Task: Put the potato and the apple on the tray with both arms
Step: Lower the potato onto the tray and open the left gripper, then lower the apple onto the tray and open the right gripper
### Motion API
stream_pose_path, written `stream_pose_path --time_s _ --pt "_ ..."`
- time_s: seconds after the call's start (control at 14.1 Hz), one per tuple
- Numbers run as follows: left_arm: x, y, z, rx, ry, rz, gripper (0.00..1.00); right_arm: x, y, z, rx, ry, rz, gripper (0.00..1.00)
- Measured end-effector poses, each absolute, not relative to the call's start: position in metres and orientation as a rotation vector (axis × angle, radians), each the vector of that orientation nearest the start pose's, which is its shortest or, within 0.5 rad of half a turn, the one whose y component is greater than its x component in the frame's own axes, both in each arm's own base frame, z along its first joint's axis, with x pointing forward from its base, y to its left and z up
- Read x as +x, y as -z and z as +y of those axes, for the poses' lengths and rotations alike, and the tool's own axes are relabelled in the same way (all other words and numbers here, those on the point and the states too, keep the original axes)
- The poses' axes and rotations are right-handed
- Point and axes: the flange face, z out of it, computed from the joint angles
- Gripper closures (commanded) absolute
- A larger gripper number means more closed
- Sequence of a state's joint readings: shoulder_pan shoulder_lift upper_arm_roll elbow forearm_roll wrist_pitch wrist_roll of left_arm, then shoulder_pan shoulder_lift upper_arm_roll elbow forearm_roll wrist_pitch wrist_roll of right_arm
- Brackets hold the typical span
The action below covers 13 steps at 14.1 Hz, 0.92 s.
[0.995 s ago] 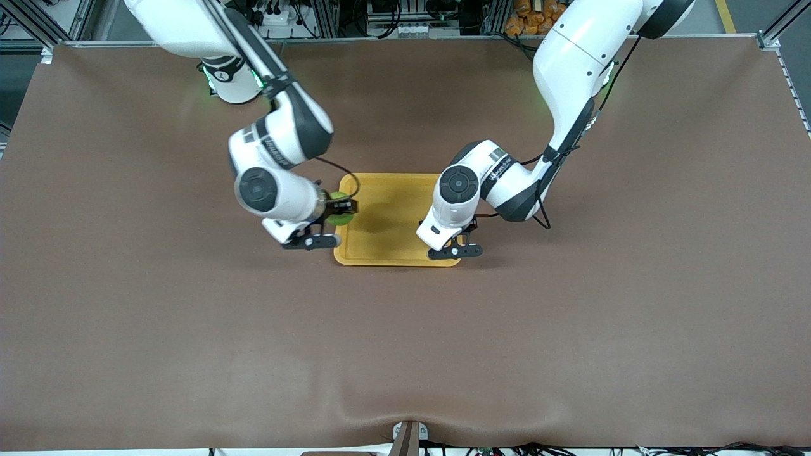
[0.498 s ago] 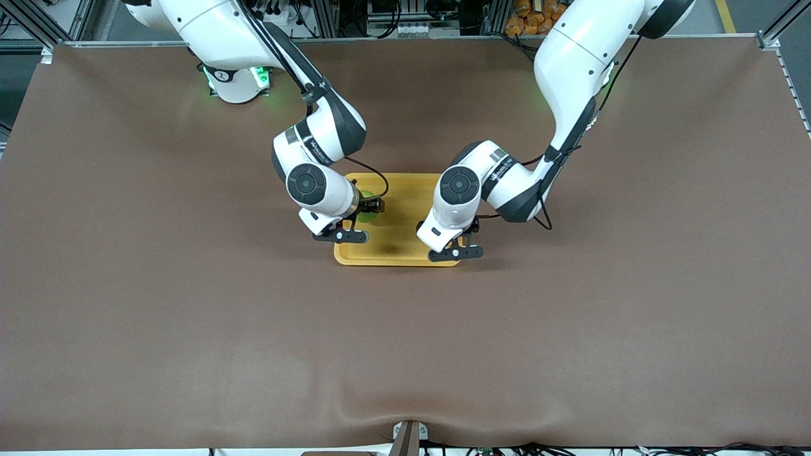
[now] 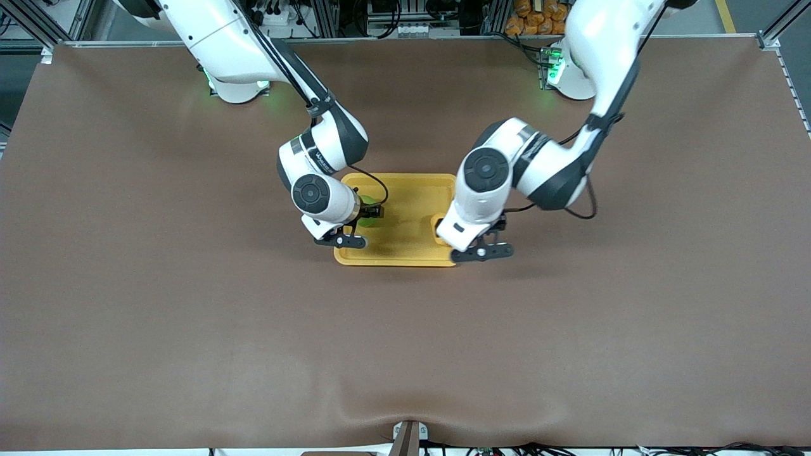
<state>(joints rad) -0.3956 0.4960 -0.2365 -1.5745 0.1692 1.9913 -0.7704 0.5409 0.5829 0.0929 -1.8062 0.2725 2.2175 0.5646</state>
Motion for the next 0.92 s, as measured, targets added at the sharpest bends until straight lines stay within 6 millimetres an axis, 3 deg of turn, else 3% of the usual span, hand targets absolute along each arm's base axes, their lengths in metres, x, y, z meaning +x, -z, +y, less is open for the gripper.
stream_pose_path --time_s 0.07,0.21,0.5,0.71,0.92 --pt "0.571 -0.376 -0.360 -3.055 -0.041 -0.118 0.00 0.509 -0.210 0.380 -2.992 -0.431 0.192 0.39" --pt "0.582 -0.419 -0.327 -3.033 -0.057 -0.080 0.00 0.509 -0.209 0.380 -2.992 -0.432 0.201 0.00" --pt "0.595 -0.501 -0.247 -3.017 -0.023 -0.167 0.00 0.512 -0.207 0.375 -2.997 -0.438 0.245 0.00" --pt "0.587 -0.556 -0.199 -3.009 0.027 -0.211 0.00 0.516 -0.213 0.373 -2.999 -0.462 0.254 0.00" --pt "0.576 -0.590 -0.166 -3.000 0.043 -0.208 0.00 0.540 -0.252 0.354 -2.996 -0.571 0.282 0.00"
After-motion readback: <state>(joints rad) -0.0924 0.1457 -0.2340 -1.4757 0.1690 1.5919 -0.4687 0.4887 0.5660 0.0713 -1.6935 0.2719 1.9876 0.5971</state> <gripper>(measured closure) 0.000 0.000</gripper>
